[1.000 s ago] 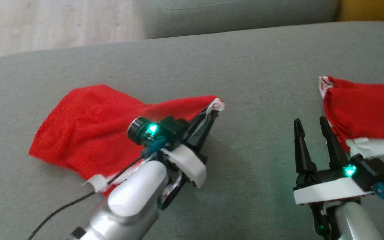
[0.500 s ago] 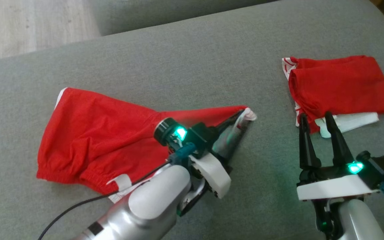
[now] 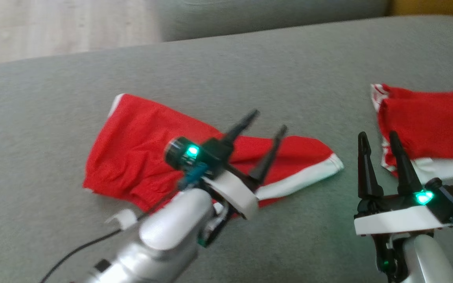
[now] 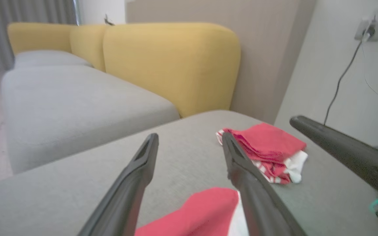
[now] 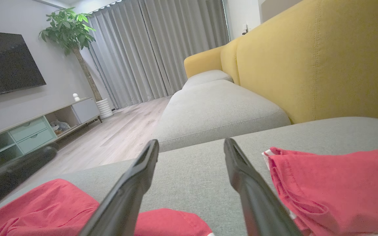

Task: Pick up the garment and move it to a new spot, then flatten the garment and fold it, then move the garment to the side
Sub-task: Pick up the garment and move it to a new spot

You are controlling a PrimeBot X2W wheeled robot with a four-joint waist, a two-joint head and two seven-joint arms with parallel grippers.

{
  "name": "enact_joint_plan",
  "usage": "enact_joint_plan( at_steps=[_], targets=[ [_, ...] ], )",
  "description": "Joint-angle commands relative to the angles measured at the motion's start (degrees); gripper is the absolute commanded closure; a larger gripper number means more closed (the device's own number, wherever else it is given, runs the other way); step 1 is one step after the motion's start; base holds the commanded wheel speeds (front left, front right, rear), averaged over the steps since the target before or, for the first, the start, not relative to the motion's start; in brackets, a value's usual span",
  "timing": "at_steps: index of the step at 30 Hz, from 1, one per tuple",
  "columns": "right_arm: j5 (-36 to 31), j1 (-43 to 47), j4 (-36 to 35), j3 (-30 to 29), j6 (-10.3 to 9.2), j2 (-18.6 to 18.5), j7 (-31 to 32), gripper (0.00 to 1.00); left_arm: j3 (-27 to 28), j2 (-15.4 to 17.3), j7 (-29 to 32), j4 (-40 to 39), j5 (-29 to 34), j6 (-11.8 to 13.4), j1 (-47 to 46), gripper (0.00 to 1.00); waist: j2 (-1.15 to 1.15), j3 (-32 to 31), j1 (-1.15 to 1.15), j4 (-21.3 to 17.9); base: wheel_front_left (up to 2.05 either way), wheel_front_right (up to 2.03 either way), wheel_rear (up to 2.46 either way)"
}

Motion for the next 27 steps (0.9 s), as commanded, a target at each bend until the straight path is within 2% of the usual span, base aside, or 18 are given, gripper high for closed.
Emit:
enact_joint_plan(
  at_steps=[1, 7, 11, 18, 27],
  targets=[
    [-0.45, -1.07, -1.96, 1.13, -0.04, -0.25, -0.62, 0.00, 2.55, 1.22, -0.73, -1.87, -0.26, 0.48, -1.84, 0.00, 0.00, -1.41, 0.00, 2.30, 0.00, 0.00, 0.00],
    [-1.32, 0.32, -2.11, 0.02, -0.04, -0.25, -0.62, 0.00, 9.11, 7.57, -2.66, -7.18, -2.08, 4.14, 4.05, 0.00, 0.00, -2.92, 0.00, 7.37, 0.00, 0.00, 0.00],
    [-1.84, 1.36, -1.67, -0.32, -0.04, -0.25, -0.62, 0.00, 12.31, 11.25, -2.95, -10.53, -3.48, 6.28, 10.48, 0.00, 0.00, -3.54, 0.00, 9.38, 0.00, 0.00, 0.00],
    [-1.86, 1.49, -1.35, 0.50, -0.04, -0.25, -0.62, 0.00, 17.56, 14.55, -3.09, -13.34, -4.94, 9.41, 17.82, 0.00, 0.00, -3.27, 0.00, 9.17, 0.00, 0.00, 0.00],
    [-1.86, 0.63, -1.03, 1.60, -0.04, -0.25, -0.62, 0.00, 19.97, 18.02, 3.14, -6.53, -6.08, 12.47, 14.72, 0.00, 0.00, -1.38, 0.00, 5.83, 0.00, 0.00, 0.00]
  ],
)
